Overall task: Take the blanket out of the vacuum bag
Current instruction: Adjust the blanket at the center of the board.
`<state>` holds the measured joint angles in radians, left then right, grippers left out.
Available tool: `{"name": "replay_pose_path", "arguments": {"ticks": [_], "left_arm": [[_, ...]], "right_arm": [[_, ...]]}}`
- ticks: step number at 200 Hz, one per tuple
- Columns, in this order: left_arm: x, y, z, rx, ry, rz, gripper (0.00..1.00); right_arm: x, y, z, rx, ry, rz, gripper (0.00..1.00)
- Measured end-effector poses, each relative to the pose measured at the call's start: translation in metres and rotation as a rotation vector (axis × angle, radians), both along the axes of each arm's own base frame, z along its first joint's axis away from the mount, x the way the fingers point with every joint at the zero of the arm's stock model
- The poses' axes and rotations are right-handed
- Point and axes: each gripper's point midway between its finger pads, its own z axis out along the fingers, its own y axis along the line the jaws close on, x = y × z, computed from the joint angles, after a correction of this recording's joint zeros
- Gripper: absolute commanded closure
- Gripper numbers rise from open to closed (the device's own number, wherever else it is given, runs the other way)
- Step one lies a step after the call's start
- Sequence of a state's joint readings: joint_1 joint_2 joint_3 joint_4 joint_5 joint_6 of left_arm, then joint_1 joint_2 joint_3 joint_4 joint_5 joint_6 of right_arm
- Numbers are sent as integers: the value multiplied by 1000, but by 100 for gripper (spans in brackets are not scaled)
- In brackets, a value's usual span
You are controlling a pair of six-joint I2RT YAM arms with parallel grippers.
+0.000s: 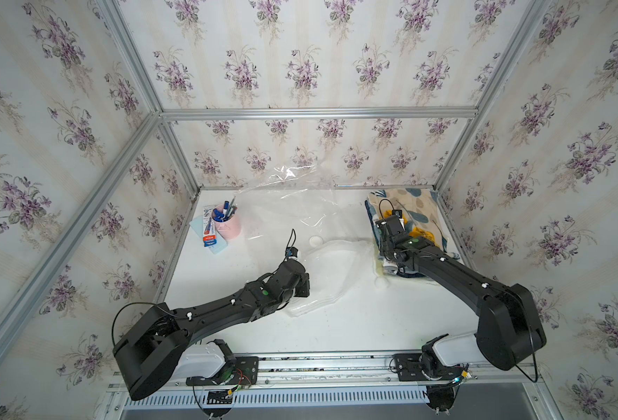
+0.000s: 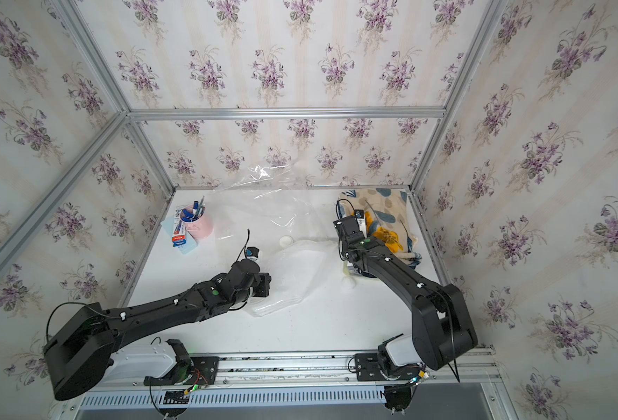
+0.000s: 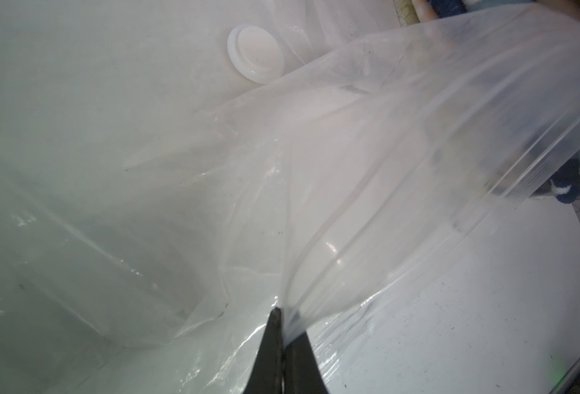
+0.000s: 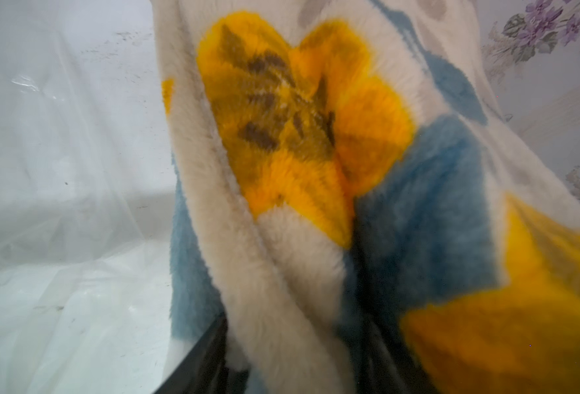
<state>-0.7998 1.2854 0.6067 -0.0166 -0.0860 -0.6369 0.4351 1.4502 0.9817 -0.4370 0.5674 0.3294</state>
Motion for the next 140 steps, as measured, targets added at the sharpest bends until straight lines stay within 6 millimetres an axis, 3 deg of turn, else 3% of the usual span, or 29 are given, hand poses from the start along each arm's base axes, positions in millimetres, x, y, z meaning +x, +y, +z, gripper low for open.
{"name": "replay_pose_path", "arguments": {"ticks": [31,49,101,140], "left_arm": [[0,0,6,-12,-12,0,100],[0,1,11,-19,-21,2,100],[2,1,12,-1,-22,-2,100],[4,-3,13,1,-19,-10,100]], "right_arm": [[6,2,10,25,-33,10,91],[6,2,22,50,-66,15,100],[-1,6,57,105,-142,56,100],[-6,24,92,219,-186,149,97]]}}
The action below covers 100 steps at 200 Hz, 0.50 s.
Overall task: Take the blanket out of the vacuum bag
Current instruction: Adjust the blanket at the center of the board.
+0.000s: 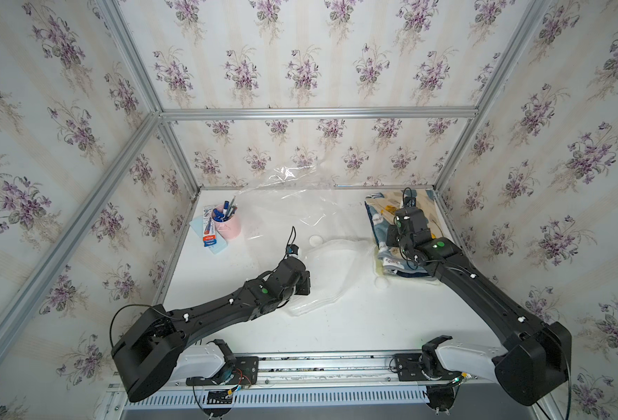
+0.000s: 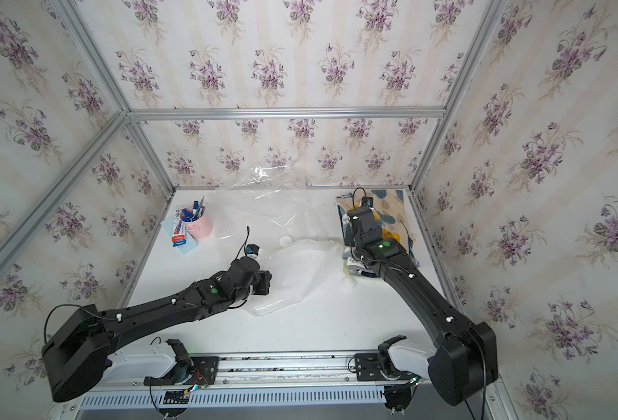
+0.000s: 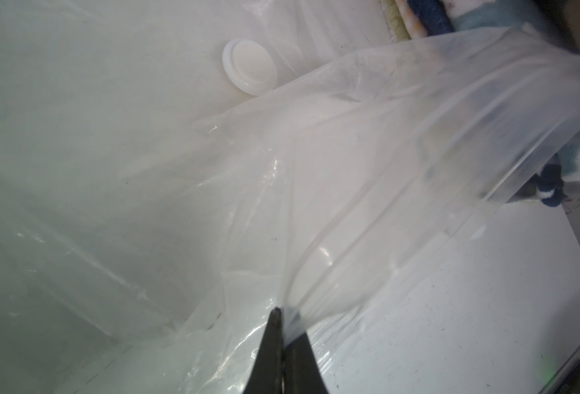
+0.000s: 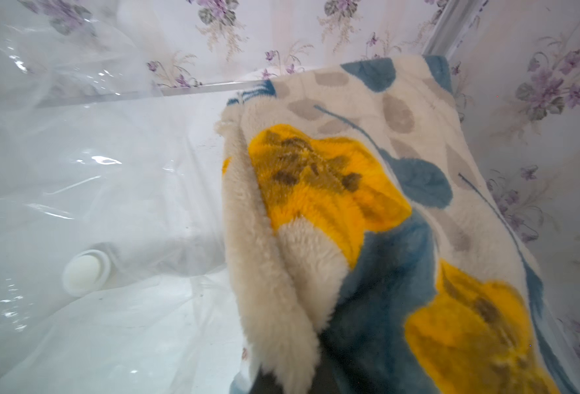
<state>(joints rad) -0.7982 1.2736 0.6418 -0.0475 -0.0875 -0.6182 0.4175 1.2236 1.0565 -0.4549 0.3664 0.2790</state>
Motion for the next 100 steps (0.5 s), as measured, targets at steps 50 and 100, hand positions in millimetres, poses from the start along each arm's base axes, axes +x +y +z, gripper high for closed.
{"name": "replay_pose_path", "arguments": {"ticks": [50,100], "left_arm": [[2,-7,3,-8,5,-19,100],[-1,-8,2,-13,12,-30,99]], "right_arm": [[-3,32,-34,100,173,142,48],[-1,20,2,197,91,112,52]]}}
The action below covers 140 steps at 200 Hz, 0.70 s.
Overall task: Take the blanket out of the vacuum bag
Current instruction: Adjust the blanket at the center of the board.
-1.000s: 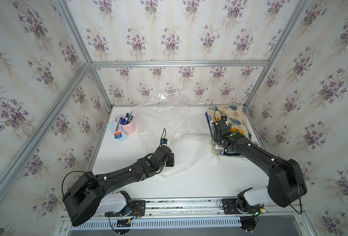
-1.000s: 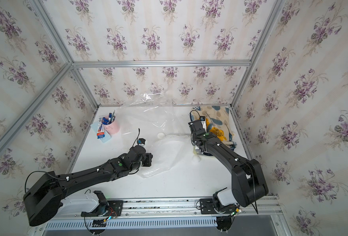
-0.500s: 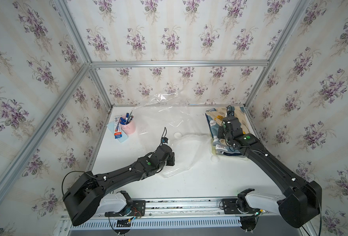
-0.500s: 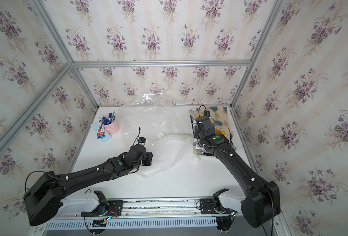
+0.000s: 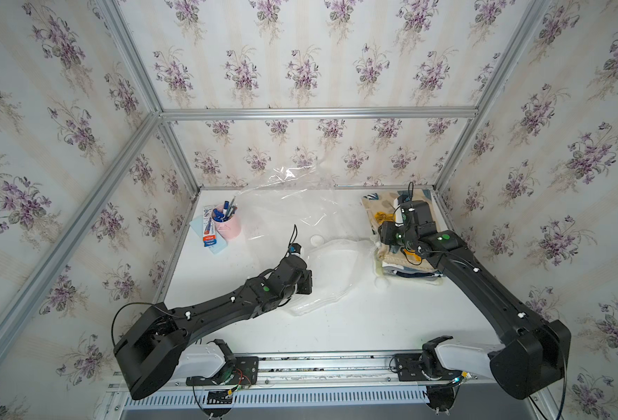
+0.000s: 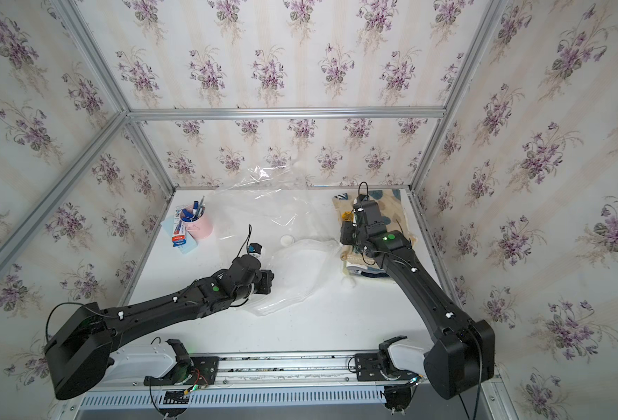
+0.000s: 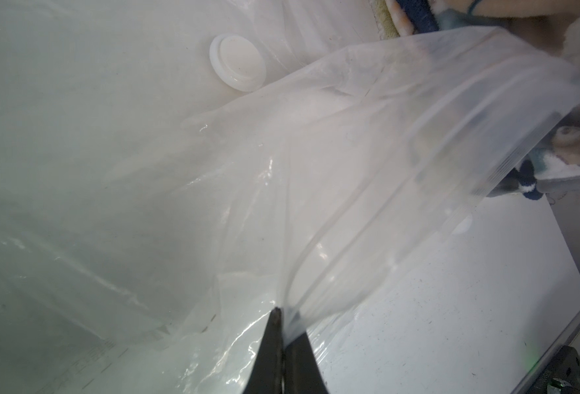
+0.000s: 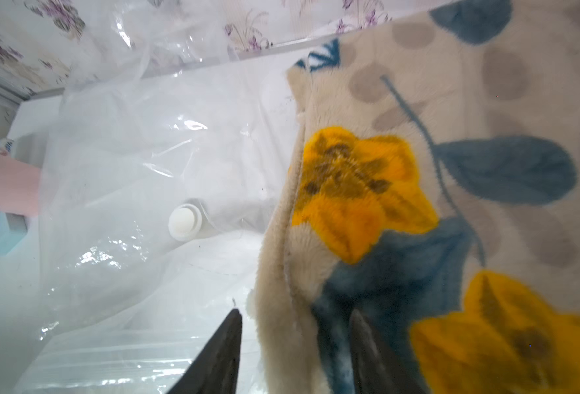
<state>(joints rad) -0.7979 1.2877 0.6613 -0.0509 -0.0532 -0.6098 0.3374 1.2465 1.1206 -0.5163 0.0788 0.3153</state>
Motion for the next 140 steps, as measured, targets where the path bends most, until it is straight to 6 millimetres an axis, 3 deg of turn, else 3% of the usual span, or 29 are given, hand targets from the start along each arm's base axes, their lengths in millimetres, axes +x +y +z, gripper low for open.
{"name": "replay_pose_path", "arguments": {"ticks": [21,40,53,73,104,120,140], "left_arm": [[0,0,0,1,-1,-2,99],[1,-1,3,-1,-4,-2,99],[2,-2,4,-2,-5,-3,100],[0,0,3,3,3,-5,100],[-5,5,0,11,11,-4,99],[-7,6,-1,17,16,-4,99],[-6,7,0,20,13,-6,99]], "right_arm": [[13,-14,2,8,-22,-59,67],[31,-21,-20,12,12,-95,84],[43,-19,-39,29,48,-93,90],[52,-12,-75,54,109,-86,90],[33,-19,-135,62,187,-117,84],[31,-25,-143,82,184,-142,80],[34,-29,-126,92,131,-160,71]]}}
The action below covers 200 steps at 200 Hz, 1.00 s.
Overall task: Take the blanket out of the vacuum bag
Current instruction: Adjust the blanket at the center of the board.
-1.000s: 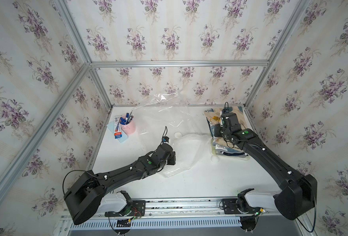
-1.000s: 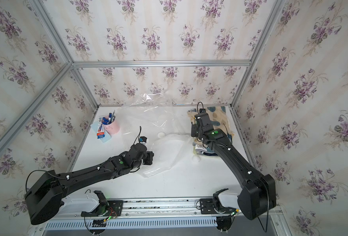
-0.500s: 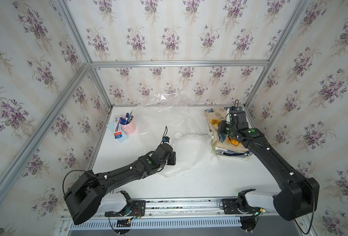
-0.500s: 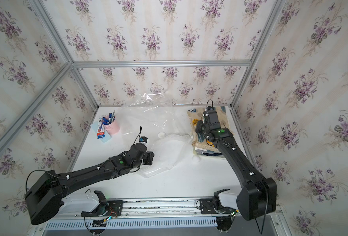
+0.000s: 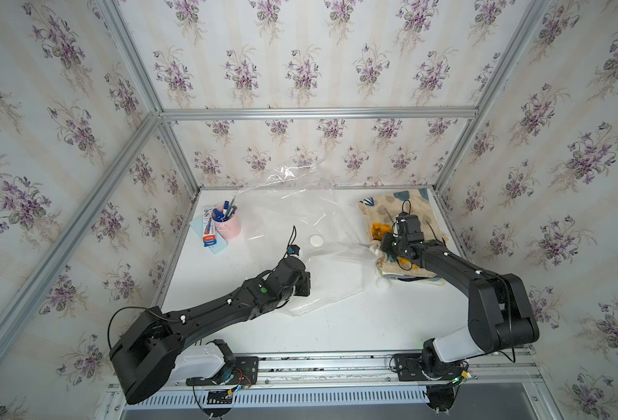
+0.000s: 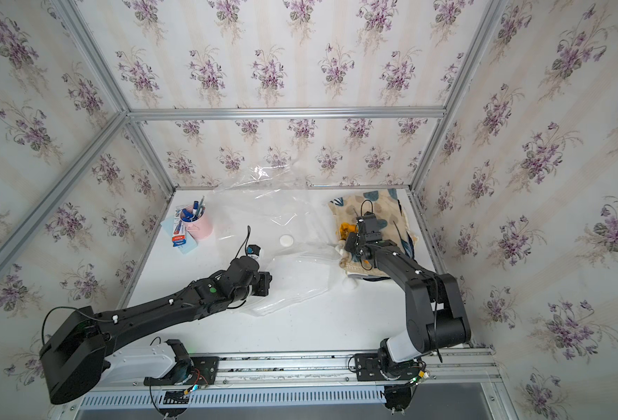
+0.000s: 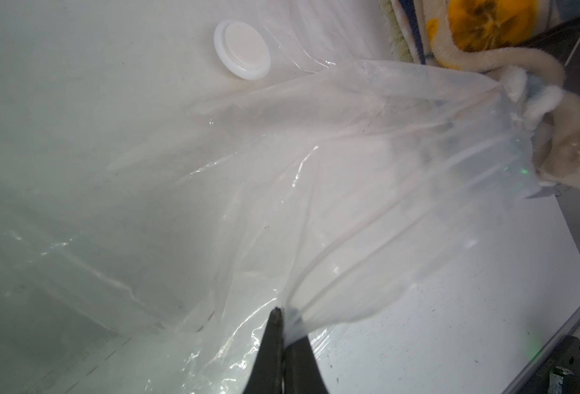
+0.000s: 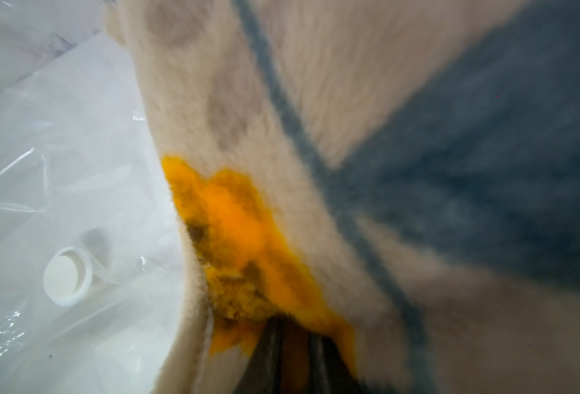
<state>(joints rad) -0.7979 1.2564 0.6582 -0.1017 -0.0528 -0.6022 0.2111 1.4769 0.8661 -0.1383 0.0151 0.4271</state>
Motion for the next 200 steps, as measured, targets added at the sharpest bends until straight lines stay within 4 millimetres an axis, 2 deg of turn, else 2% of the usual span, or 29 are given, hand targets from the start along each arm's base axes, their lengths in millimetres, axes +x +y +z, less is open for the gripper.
{"name": "replay_pose_path", "arguments": {"ticks": [14,47,61,73,86,100,135,151,167,188,200], "left_arm": [[1,0,2,1,-4,0,99],[3,-2,2,9,-6,-3,99],[4,-2,2,10,-5,-3,99],[4,-3,2,10,-5,-3,99],[4,-3,2,10,-6,-3,99],[4,-1,5,16,-12,-5,99],[2,9,16,30,-47,3,98],[1,18,15,49,-47,13,95],[0,28,20,62,-60,27,91],[1,40,32,57,-98,52,86],[3,45,37,55,-113,59,70]], "right_arm": [[2,-5,23,5,-56,-22,67],[17,-10,90,20,-206,-50,59],[21,-13,110,20,-248,-61,58],[25,-16,118,15,-265,-69,58],[29,-18,119,8,-264,-79,58],[31,-23,108,0,-243,-94,59],[12,-46,48,5,-117,-142,58],[6,-55,34,36,-79,-157,54],[4,-62,37,66,-87,-179,48],[-4,-67,61,80,-153,-187,46],[-8,-68,75,87,-195,-192,45]]}}
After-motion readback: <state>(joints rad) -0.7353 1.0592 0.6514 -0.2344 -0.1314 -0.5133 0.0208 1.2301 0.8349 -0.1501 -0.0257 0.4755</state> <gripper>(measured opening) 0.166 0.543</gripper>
